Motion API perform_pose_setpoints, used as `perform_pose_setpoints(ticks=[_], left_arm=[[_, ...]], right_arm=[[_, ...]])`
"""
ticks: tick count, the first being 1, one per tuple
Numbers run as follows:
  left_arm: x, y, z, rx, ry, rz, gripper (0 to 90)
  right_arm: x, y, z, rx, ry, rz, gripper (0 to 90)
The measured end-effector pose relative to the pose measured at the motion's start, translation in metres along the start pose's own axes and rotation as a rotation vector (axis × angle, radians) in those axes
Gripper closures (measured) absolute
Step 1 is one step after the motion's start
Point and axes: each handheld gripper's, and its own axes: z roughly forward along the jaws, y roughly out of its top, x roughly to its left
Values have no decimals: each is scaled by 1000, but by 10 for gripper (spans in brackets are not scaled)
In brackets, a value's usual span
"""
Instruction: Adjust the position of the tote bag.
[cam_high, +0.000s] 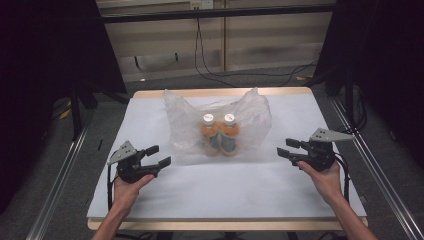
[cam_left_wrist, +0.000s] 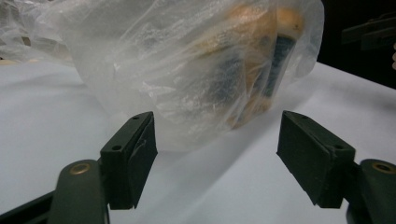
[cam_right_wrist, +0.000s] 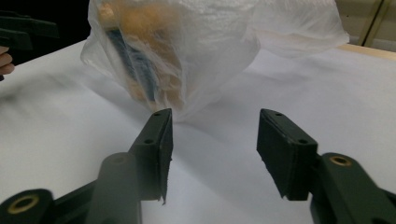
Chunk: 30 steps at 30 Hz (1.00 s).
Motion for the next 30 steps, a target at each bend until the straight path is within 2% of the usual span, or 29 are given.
perform_pose_setpoints(ticks=[6,8,10,11,12,13,14,15,19,20,21,24,26,30], left_arm=[[11,7,5,2,7,-26,304],[12,10,5,17,12,-13,319],[12,12,5,9,2,-9,338],[14,15,5,18,2,5,347],[14,17,5,14,5,2,359],[14,19,6,15,23,-2,361],[17,22,6,18,17,4,371],[18,25,6,19,29,1,383],[27,32,10,15,19,-16,418],[33,37,14,24,9,-21,430],[33,37,14,24,9,-21,436],[42,49,24,71,13,-26,459],[45,53,29,82,33,-13,460],[50,61,35,95,33,-7,455]], right_arm=[[-9,16,12,1,11,-5,531],[-12,21,11,-10,12,5,562],[-14,27,9,-14,17,4,581],[-15,29,9,-7,12,0,595],[-15,32,8,-3,13,-6,601],[-16,35,8,1,11,-7,600],[-16,39,8,-2,14,-8,600],[-17,42,8,3,15,-12,600],[-20,54,10,2,14,-18,588],[-24,60,12,4,11,-26,588],[-24,60,12,4,11,-26,588],[-29,76,17,32,4,-37,595],[-31,83,21,45,4,-49,594],[-37,96,29,70,-3,-56,588]])
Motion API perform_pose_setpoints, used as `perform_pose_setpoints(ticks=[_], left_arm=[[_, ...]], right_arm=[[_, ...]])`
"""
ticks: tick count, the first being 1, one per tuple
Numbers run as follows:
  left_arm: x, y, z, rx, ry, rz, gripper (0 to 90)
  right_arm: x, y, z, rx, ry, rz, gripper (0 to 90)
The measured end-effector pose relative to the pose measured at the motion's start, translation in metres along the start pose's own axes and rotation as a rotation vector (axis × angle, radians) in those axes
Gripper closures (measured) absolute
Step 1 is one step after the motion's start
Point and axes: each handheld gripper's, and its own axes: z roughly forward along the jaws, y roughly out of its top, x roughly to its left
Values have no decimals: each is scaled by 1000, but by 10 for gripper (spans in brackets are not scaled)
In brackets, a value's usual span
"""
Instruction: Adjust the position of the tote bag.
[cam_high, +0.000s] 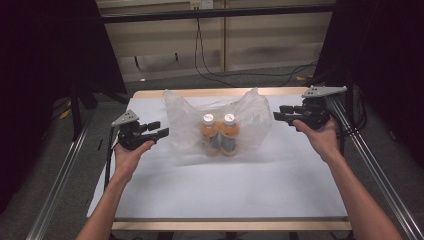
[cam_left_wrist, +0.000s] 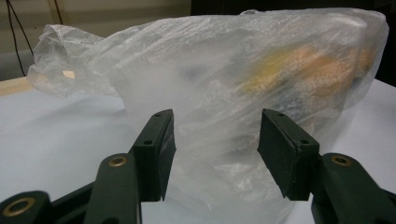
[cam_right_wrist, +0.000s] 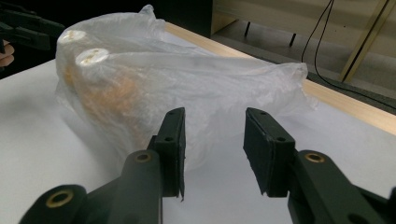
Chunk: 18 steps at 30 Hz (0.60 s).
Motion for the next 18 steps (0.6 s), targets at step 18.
perform_pose_setpoints(ticks=[18], left_arm=[[34,41,22,27,30,-22,351]], right_arm=[[-25,43,59,91,-18,-11,517]])
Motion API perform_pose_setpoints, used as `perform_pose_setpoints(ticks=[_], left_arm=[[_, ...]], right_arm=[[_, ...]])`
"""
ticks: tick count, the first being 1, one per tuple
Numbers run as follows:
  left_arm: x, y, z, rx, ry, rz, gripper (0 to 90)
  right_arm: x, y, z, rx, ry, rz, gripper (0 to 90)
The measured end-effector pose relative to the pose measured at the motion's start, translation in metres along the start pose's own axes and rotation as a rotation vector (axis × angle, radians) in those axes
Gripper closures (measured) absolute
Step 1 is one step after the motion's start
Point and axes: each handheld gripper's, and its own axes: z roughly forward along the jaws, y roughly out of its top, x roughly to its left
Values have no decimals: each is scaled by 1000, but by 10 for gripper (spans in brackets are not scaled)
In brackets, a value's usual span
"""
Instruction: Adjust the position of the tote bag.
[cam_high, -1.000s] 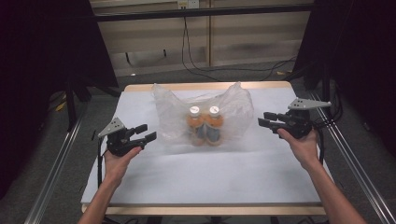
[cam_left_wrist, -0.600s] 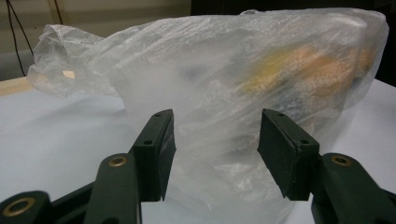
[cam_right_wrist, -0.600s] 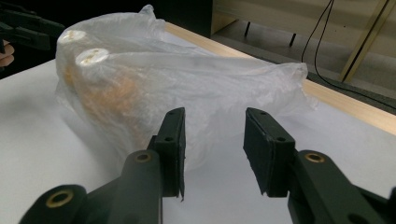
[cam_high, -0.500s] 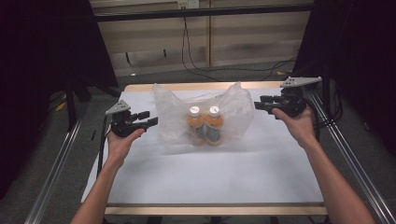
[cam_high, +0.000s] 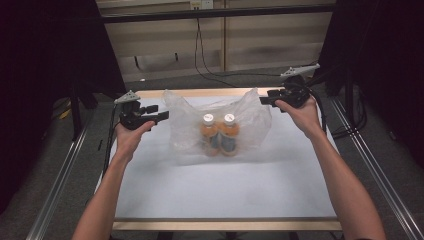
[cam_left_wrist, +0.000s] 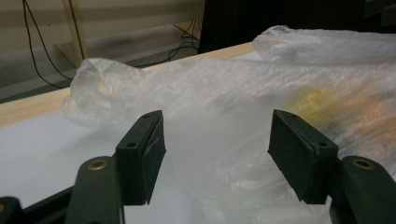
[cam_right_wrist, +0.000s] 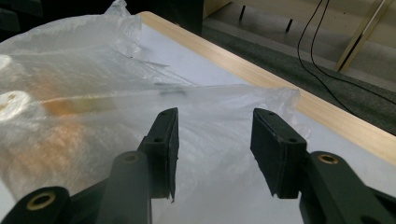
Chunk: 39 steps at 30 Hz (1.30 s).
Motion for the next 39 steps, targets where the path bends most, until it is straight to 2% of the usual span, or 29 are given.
perform_pose_setpoints(ticks=[5,7,9,10,11,12,14,16,19,20,21,23,26,30,32,34,36,38,39], left_arm=[[4,12,8,13,-7,-7,321],[7,18,15,31,-16,-21,299],[8,20,17,48,-17,-18,285],[9,24,23,70,-11,-15,272],[9,24,23,70,-11,-15,258],[11,26,29,92,-11,-19,243],[12,26,31,94,-2,-21,236],[19,22,39,115,7,-53,187],[24,17,44,136,15,-75,154],[29,14,48,152,25,-95,148],[31,13,50,148,29,-109,136],[35,11,54,167,32,-117,127],[38,7,57,188,13,-138,116],[38,5,59,204,-1,-144,125],[38,6,59,201,-17,-145,135],[37,6,59,198,-16,-149,140],[37,5,59,196,-39,-159,158],[37,5,59,202,-44,-159,170],[36,4,61,209,-71,-150,207]], right_arm=[[-7,12,17,48,0,7,496],[-11,14,23,65,-8,13,492],[-13,15,27,74,-7,19,483],[-18,17,34,100,-15,26,474],[-18,17,34,100,-15,26,474],[-21,19,38,119,-12,33,452],[-22,20,40,126,-15,35,442],[-27,23,48,161,-20,46,402],[-28,24,55,179,-30,46,378],[-28,25,57,182,-26,51,365],[-28,25,60,189,-30,50,360],[-27,26,66,205,-30,55,351],[-26,25,76,230,-17,61,347],[-25,23,89,279,-16,59,354],[-26,21,94,291,-11,68,374],[-26,18,99,312,-1,77,441],[-27,16,103,319,10,90,487],[-27,13,105,327,29,93,593],[-27,12,106,334,37,93,649]])
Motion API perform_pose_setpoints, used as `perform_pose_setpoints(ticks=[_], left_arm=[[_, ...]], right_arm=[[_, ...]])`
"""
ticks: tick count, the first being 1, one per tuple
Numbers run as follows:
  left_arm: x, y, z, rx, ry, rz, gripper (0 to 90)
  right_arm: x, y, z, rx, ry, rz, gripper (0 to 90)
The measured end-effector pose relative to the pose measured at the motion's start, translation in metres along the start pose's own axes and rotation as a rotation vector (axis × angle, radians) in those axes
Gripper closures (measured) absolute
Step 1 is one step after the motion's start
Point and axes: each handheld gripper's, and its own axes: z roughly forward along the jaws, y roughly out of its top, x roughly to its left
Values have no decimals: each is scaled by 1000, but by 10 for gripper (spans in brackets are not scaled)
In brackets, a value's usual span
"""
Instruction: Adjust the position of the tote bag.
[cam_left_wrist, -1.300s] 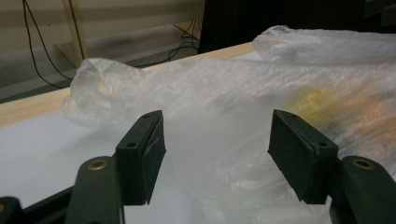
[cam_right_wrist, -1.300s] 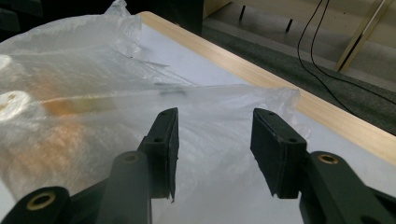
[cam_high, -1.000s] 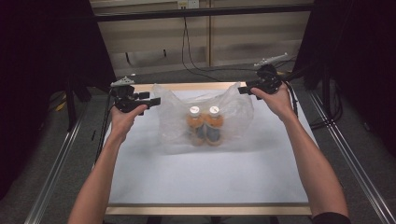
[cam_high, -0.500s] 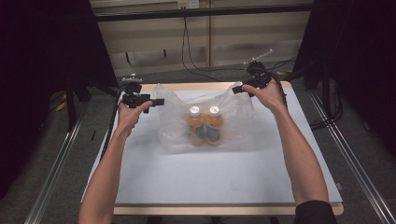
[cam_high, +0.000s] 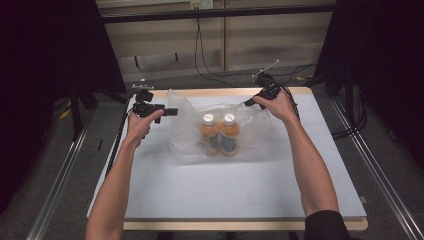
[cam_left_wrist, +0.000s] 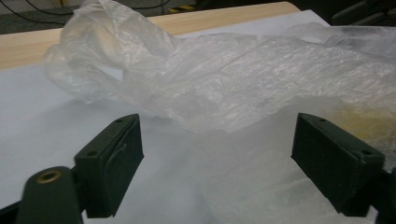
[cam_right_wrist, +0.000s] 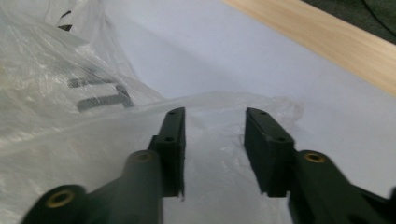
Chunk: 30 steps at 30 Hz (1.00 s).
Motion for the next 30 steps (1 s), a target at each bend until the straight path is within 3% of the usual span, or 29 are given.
perform_pose_setpoints(ticks=[2,4,5,9,13,23,24,30], left_arm=[[-3,0,2,3,-11,8,241],[-5,1,2,-5,-13,21,368],[-8,1,2,-8,-39,29,405],[-11,1,2,4,-66,72,710],[-15,0,2,5,-78,88,891],[-26,3,-9,-35,-74,119,900],[-29,5,-13,-48,-81,128,900],[-39,9,-25,-104,-78,148,900]], right_arm=[[1,-2,1,8,18,-5,762],[2,-3,1,6,27,-6,869],[3,-3,1,4,34,-13,896],[7,-3,-2,-12,41,-22,900],[10,-2,-6,-34,33,-34,900],[11,-8,-25,-139,31,-30,900],[11,-9,-32,-168,35,-26,900],[20,-7,-49,-230,31,-50,900]])
